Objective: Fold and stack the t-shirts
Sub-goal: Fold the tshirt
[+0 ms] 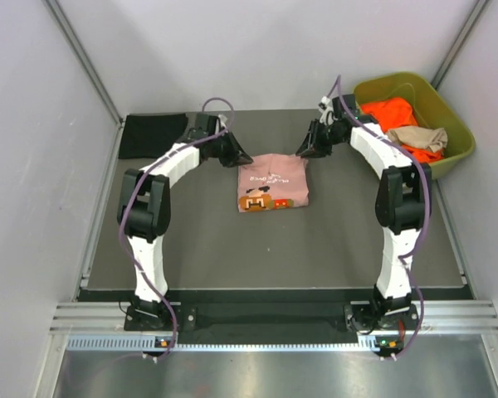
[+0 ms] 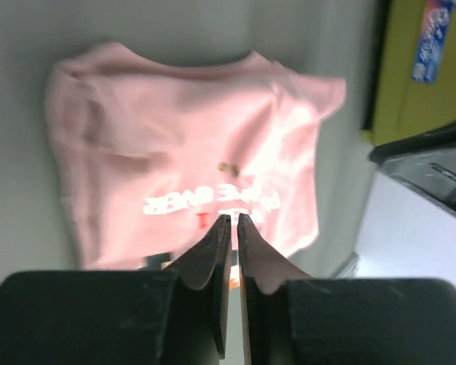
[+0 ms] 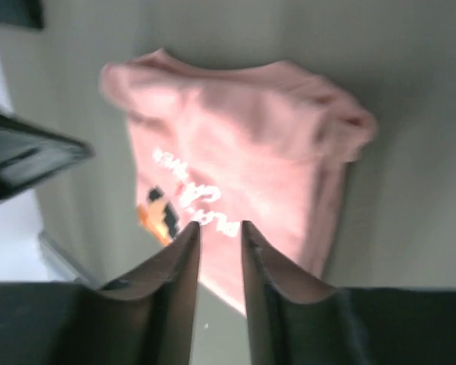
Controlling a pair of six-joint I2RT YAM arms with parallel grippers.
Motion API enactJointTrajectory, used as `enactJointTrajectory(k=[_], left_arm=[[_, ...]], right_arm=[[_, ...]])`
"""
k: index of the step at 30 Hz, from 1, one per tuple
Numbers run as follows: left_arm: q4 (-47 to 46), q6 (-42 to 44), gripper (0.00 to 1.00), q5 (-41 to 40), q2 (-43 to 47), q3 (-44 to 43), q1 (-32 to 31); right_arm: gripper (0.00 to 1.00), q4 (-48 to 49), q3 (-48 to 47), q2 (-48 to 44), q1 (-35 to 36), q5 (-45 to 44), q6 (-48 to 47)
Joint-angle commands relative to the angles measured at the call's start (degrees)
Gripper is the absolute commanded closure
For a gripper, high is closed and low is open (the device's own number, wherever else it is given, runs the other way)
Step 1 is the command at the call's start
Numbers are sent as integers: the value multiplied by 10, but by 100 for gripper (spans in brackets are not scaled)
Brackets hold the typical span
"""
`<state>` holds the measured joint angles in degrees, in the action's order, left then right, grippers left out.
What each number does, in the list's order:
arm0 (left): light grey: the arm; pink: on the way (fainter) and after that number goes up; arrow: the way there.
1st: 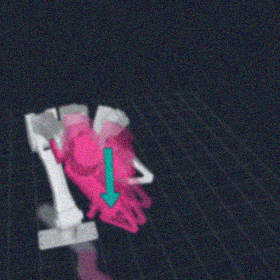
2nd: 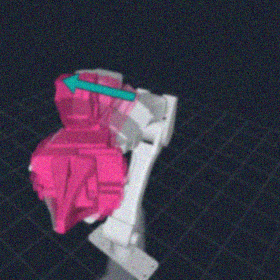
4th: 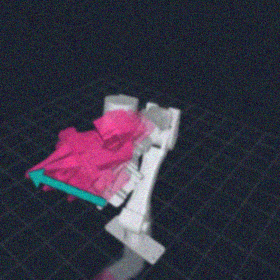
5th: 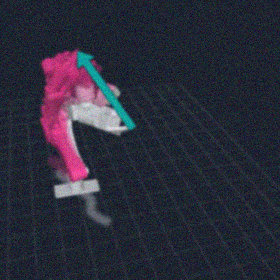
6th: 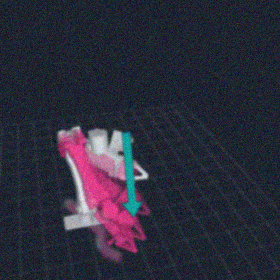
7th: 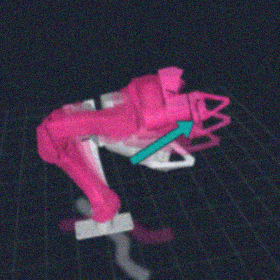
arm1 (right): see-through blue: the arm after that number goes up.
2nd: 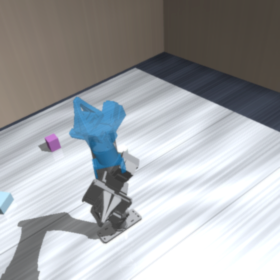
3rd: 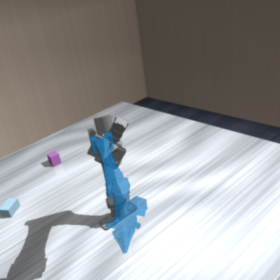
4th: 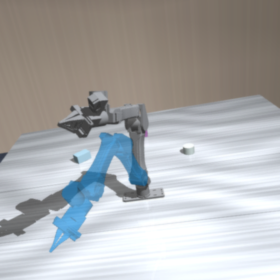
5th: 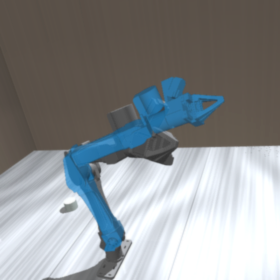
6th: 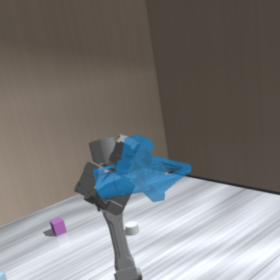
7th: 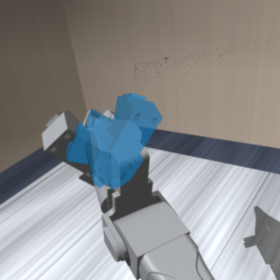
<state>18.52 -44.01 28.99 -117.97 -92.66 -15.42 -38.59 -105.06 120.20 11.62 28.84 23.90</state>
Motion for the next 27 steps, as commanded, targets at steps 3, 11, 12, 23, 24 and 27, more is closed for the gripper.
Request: enactJointTrajectory(k=[3, 11, 12, 23, 24, 27], left_arm=[[-173, -70, 89, 88, -14, 41, -30], [-171, -58, 94, 80, -117, -30, -17], [-160, -52, 94, 77, -124, -47, -13], [-90, -3, 96, 72, -176, -110, 24], [-73, 1, 95, 74, -173, -123, 23], [-55, 10, 93, 79, -149, -127, 20]], right_arm=[[87, 101, 58, -30, 34, 124, 52], [100, 113, 146, -26, 45, 167, 30], [100, 110, 155, -27, 44, 165, 26], [100, 55, 204, -41, -5, 104, -45], [100, 41, 181, -42, -4, 94, -58], [100, 12, 150, -51, 2, 94, -65]])
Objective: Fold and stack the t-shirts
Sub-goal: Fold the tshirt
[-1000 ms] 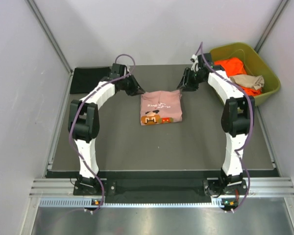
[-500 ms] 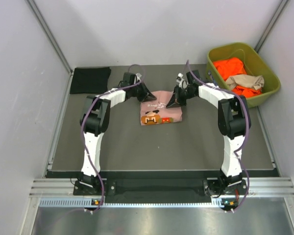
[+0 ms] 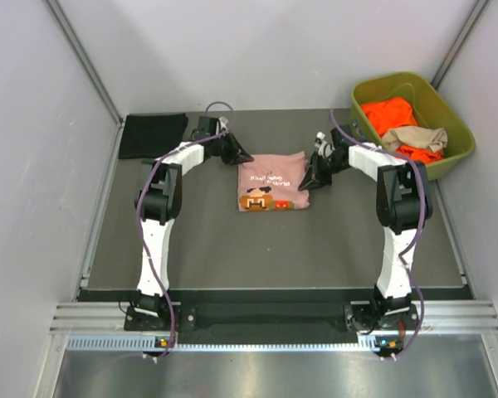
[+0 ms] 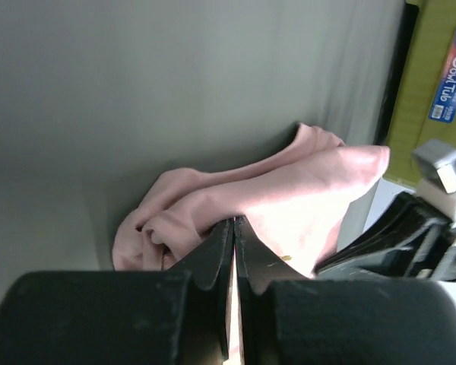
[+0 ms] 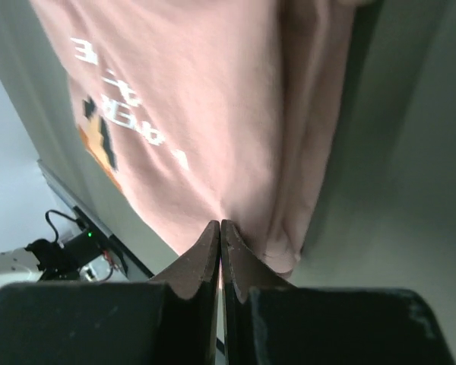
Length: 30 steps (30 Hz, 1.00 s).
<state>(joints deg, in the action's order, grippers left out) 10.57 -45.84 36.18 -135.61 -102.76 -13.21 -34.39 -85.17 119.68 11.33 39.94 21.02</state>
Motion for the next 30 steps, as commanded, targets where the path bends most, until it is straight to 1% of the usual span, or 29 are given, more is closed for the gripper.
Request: enactJointTrajectory(k=[1, 3, 4, 5, 7, 9, 10, 11, 12, 13, 14, 15, 18, 21, 25, 26, 27, 28, 29, 30], left_arm=[[39, 30, 90, 8, 38, -24, -3], [44, 30, 86, 13, 74, -7, -8], [44, 29, 83, 15, 89, 2, -11], [44, 27, 82, 17, 102, 11, -21], [37, 19, 81, 23, 139, 58, -40], [12, 1, 82, 37, 164, 94, -53], [-1, -18, 82, 43, 170, 113, -60], [-26, -23, 83, 45, 176, 151, -74], [-35, -28, 84, 46, 180, 167, -81], [-50, -42, 84, 48, 180, 183, -88], [-69, -53, 85, 60, 178, 219, -97], [-121, -64, 86, 63, 174, 237, -101], [-155, -79, 90, 52, 153, 300, -98], [-147, -52, 92, 43, 145, 339, -81], [-63, 35, 91, 28, 174, 339, -63], [-28, 44, 90, 30, 180, 322, -63], [-16, 48, 88, 36, 194, 314, -64], [-13, 42, 87, 57, 204, 310, -65], [-14, 36, 84, 66, 212, 302, -68], [-13, 32, 83, 74, 227, 296, -71]], right_arm=[[100, -34, -67, -50, 6, -16, -37], [100, -45, -80, -61, 18, -4, -37], [100, -45, -83, -66, 21, 1, -31], [100, -42, -81, -70, 32, 9, -24], [100, -21, -61, -75, 48, 43, -8], [100, 0, -38, -77, 57, 61, 1], [100, 22, -7, -79, 59, 62, 9], [100, 35, 9, -83, 58, 63, 14], [100, 45, 41, -85, 58, 63, 16], [100, 63, 57, -88, 55, 63, 11], [100, 68, 70, -88, 50, 60, 6], [100, 69, 92, -86, 47, 48, -4], [100, 105, 138, -67, 23, 46, -8], [100, 106, 148, -45, 5, 40, -25], [100, 92, 149, -65, -5, 45, -36], [100, 89, 146, -80, -5, 49, -34], [100, 83, 138, -89, -5, 58, -23], [100, 79, 133, -98, -3, 62, -17], [100, 73, 126, -115, 3, 65, -14], [100, 65, 113, -122, 7, 75, -10]])
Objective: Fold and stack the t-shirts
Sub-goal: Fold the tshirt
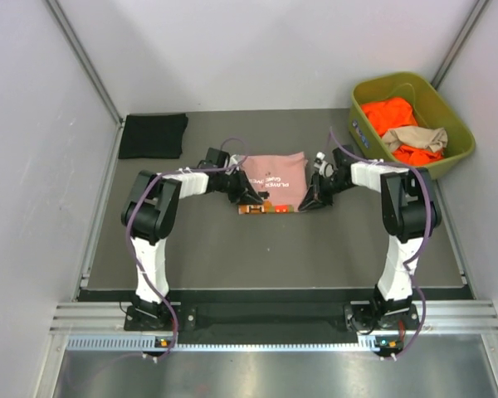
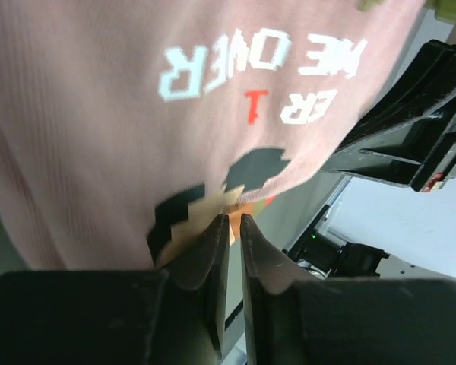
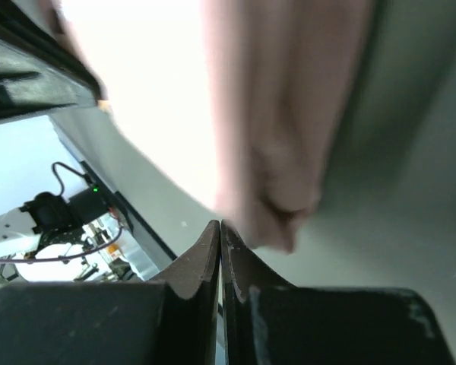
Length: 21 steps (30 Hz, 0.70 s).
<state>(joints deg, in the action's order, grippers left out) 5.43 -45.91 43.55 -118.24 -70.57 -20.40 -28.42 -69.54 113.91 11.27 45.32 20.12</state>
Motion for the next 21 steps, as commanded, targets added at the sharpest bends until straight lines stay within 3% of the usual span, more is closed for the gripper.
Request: enactJointTrajectory(k=[1, 10, 15, 21], left_arm=[[41, 26, 82, 7, 61, -33, -1], [4, -11, 84, 6, 57, 18, 6], [24, 38, 84, -29, 38, 75, 26], [103, 114, 85, -51, 36, 51, 32]], right_arm=[[100, 0, -52, -70, 14, 24, -1], [100, 61, -56, -12, 30, 34, 30], [100, 73, 0, 20, -4, 7, -13], [100, 7, -23, 19, -20, -57, -66]])
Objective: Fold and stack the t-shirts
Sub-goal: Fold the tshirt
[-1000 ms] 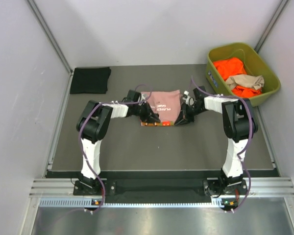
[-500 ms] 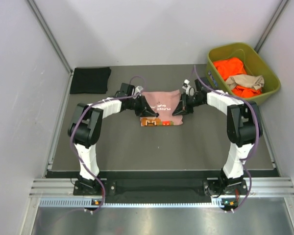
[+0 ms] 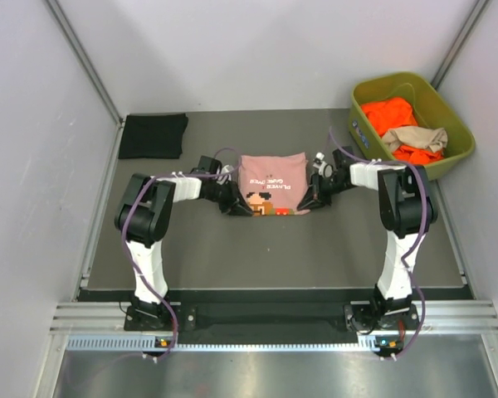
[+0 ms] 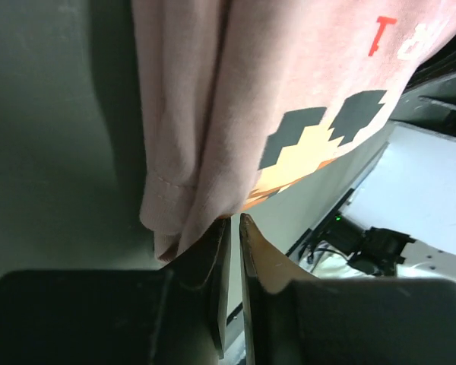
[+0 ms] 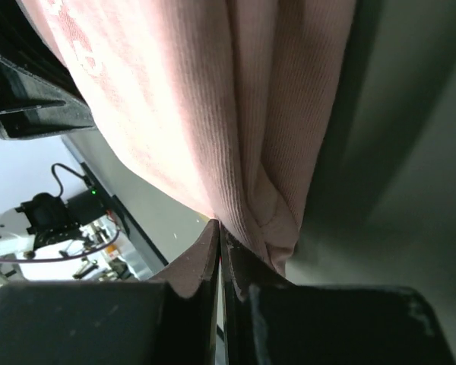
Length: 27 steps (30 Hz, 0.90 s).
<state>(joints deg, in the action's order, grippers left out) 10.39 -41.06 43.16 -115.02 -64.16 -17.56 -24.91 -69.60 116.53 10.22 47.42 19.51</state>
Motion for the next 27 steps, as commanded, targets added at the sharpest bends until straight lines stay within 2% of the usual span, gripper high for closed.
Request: enactJointTrajectory(k=[1, 4, 8, 11, 13, 14, 15, 19, 23, 27], left_arm=[[59, 70, 84, -45, 10, -18, 3], [85, 70, 83, -40, 37, -59, 3], [79, 40, 82, -21, 47, -106, 3], [9, -9, 82, 7, 16, -133, 4], [-75, -62, 81, 23, -7, -144, 8], [-99, -80, 81, 27, -30, -144, 9], [-169, -108, 81, 27, -42, -146, 9], [-264, -151, 81, 18, -109, -171, 25], [-282, -150, 82, 9, -194, -217, 46], [-310, -149, 82, 0, -221, -242, 73]], right_arm=[[100, -32, -29, -12, -8, -75, -59], [100, -45, -65, -50, -2, -64, -41], [100, -37, -131, -47, 16, -33, 3], [100, 6, -163, -17, 26, -29, 40], [100, 41, -169, -2, 26, -31, 65], [100, 105, -163, 9, 27, -36, 97], [100, 131, -164, 18, 27, -36, 112], [100, 244, -174, 81, 26, -63, 163], [100, 271, -214, 133, 24, -128, 171], [100, 315, -236, 166, 10, -131, 185]])
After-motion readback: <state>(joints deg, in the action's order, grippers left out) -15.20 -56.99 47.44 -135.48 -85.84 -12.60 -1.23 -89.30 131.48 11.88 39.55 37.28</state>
